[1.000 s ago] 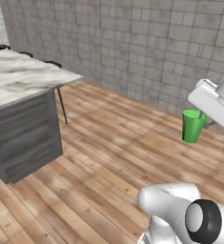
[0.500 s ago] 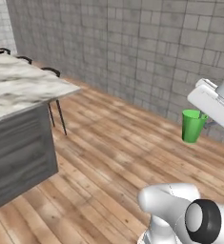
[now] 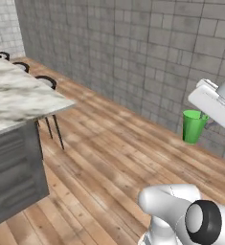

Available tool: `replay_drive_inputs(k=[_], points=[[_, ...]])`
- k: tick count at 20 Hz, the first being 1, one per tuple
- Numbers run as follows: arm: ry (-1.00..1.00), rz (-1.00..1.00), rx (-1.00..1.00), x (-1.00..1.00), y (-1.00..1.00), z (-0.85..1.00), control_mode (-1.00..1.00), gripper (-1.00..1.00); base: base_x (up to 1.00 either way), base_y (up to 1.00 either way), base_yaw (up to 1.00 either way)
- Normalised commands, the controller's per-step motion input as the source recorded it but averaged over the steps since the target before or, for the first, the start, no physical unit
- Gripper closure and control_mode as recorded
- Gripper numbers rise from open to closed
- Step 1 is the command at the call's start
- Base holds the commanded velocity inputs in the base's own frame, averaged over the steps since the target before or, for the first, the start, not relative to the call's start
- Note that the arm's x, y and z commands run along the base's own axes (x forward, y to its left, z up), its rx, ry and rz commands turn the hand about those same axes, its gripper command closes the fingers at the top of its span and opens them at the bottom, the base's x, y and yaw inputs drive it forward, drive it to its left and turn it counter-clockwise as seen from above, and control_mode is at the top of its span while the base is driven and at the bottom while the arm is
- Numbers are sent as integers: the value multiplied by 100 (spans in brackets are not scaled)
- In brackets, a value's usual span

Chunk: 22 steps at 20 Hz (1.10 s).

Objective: There is a tray on the dining counter. Grab the cup, mug, and pitcher and place them on the tray. The pitcher may be placed next to the tray if it cannot fit the tray.

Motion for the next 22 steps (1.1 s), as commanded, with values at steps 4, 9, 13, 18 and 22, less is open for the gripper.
replay_drive_inputs(k=[4,9,13,18,22], points=[[0,0,0,0,0,0,100,100,100,-44,21],[0,0,0,0,0,0,100,100,100,-50,22],[0,0,0,0,0,0,100,100,100,-45,23],[0,0,0,0,0,0,100,100,100,-45,23],[0,0,0,0,0,0,100,100,100,-50,25]])
